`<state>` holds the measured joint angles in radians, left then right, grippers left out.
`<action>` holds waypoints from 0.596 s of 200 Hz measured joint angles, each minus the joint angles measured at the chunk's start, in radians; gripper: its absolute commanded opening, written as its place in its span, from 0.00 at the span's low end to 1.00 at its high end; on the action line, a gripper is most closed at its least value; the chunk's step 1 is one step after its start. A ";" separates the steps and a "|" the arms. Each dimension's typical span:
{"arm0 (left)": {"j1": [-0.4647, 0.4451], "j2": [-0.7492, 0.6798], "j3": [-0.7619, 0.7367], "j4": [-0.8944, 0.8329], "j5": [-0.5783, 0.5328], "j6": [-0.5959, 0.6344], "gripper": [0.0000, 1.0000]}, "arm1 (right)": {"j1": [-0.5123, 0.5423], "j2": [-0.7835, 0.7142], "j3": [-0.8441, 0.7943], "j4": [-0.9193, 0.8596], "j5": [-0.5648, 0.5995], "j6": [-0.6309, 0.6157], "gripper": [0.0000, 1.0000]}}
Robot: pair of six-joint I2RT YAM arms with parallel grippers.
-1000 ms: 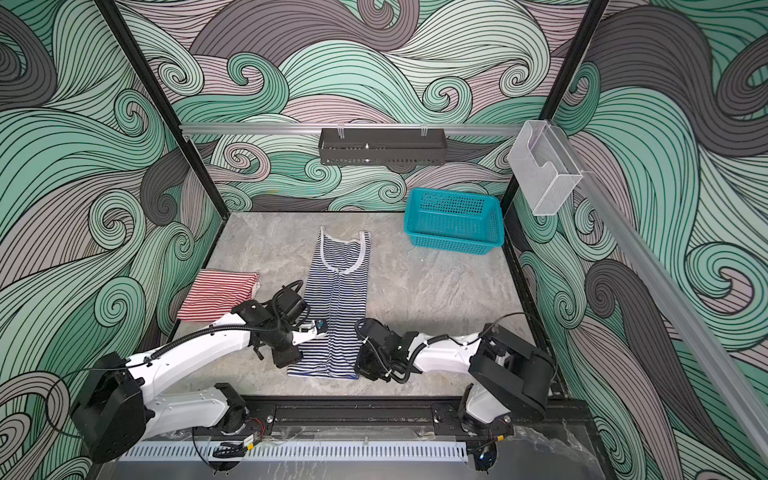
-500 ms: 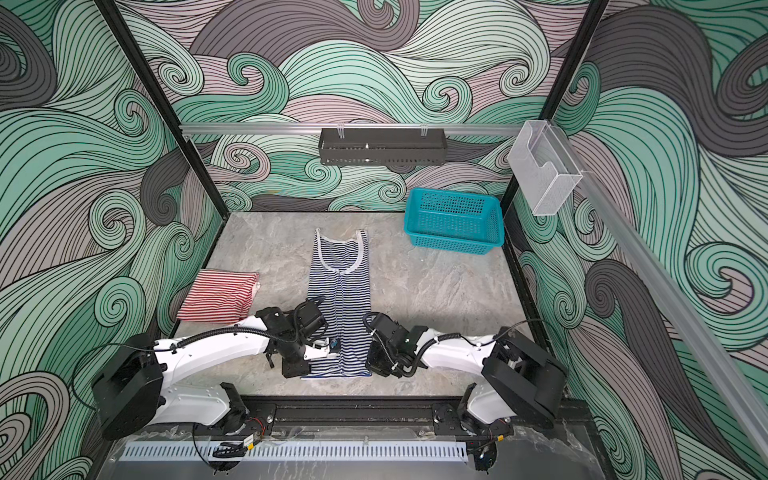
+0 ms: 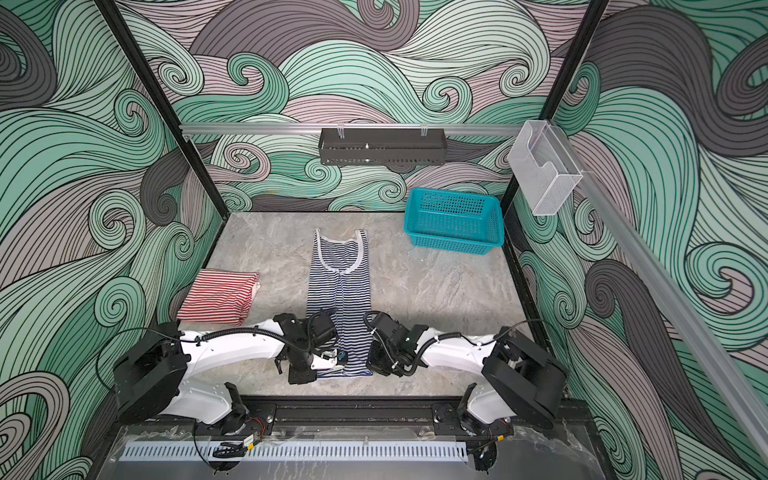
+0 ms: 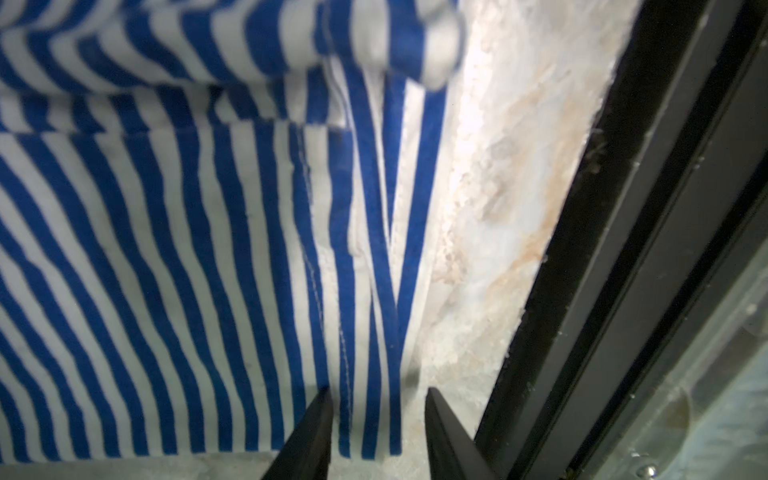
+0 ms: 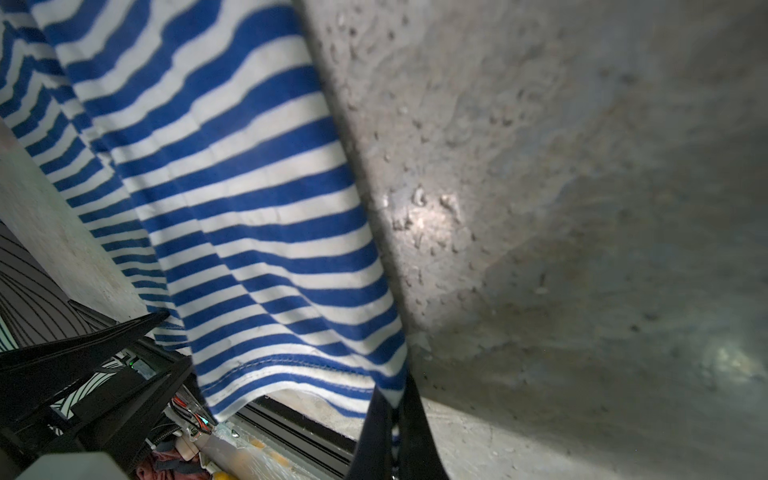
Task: Fold and stack the tank tops
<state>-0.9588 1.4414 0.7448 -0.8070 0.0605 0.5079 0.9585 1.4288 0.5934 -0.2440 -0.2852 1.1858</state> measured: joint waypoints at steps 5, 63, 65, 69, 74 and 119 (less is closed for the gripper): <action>-0.001 0.002 0.000 -0.001 0.000 0.000 0.41 | -0.002 0.000 0.000 -0.002 0.000 -0.001 0.00; -0.010 0.056 0.019 -0.015 -0.006 0.001 0.44 | -0.034 -0.011 0.000 -0.016 -0.003 -0.021 0.00; -0.011 0.057 0.021 -0.017 -0.006 0.001 0.44 | -0.035 -0.011 0.000 -0.016 -0.003 -0.021 0.00; -0.013 0.063 0.025 -0.020 -0.008 0.001 0.44 | -0.037 -0.011 0.001 -0.017 -0.003 -0.024 0.00; -0.014 0.069 0.030 -0.024 -0.011 0.001 0.43 | -0.038 -0.011 0.001 -0.018 -0.004 -0.025 0.00; -0.026 0.104 0.057 -0.035 -0.057 0.003 0.19 | -0.053 -0.020 0.001 -0.031 -0.004 -0.037 0.00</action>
<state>-0.9852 1.5455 0.8017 -0.8425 0.0036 0.5106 0.9058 1.4086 0.5941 -0.2749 -0.2893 1.1484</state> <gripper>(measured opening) 0.272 0.050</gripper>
